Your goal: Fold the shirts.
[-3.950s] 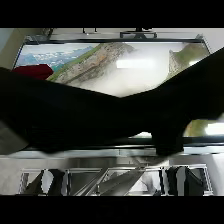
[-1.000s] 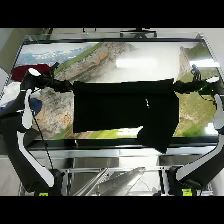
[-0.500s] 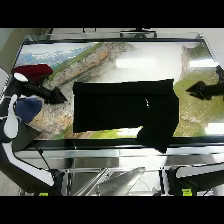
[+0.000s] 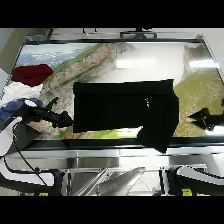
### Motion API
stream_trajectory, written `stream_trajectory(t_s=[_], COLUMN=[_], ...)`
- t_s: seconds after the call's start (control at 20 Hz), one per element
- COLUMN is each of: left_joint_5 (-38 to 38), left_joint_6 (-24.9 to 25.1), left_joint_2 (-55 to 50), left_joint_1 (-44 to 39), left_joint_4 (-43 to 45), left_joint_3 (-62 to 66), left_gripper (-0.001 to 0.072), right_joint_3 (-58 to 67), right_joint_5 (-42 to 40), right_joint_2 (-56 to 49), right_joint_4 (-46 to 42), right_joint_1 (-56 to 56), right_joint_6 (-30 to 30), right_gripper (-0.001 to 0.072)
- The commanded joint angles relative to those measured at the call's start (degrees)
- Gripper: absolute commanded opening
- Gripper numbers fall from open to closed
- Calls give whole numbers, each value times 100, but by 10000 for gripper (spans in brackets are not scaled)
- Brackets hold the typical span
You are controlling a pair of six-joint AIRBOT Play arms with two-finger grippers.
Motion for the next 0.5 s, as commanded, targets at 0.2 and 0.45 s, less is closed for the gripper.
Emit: stream_trajectory(t_s=[0.2,0.45], left_joint_5=[669,485], left_joint_6=[503,527], left_joint_2=[48,50], left_joint_1=[-695,-695], left_joint_4=[-566,-525], left_joint_3=[-151,249], left_gripper=[152,21], right_joint_3=[-1263,-1604], right_joint_5=[-278,-787], right_joint_2=[138,122], right_joint_4=[-48,-44], right_joint_1=[-116,343], right_joint_6=[-315,-310], right_gripper=[436,437])
